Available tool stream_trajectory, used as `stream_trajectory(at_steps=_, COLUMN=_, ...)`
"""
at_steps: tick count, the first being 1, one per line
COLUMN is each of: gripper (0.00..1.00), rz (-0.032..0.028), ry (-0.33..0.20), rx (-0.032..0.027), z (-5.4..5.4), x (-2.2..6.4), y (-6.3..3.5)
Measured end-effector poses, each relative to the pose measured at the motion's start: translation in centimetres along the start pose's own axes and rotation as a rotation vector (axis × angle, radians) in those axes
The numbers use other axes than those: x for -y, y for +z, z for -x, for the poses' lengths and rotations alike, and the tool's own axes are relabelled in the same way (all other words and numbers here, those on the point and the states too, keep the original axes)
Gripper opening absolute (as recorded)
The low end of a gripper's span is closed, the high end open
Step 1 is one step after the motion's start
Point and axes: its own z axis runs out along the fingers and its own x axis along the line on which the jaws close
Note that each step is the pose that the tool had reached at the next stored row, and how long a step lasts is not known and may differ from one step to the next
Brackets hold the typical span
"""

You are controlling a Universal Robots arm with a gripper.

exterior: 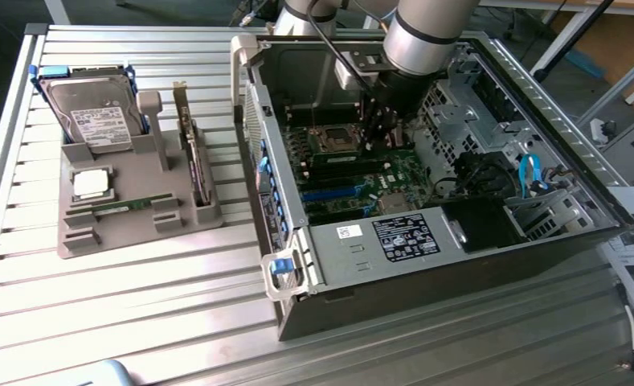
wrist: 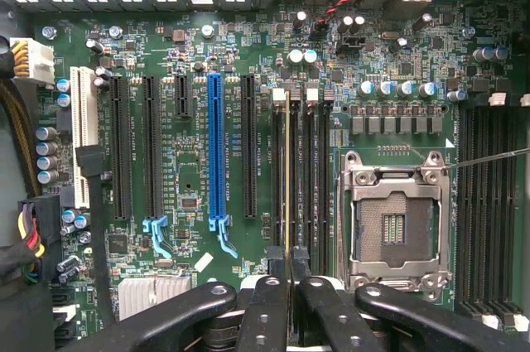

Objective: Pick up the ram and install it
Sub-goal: 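Insert the ram into the slot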

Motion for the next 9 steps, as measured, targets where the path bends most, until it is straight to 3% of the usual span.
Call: stream_trajectory(at_steps=9, gripper=0.12, rz=0.0, ry=0.0, rx=0.0, z=-0.01, x=0.39, y=0.0)
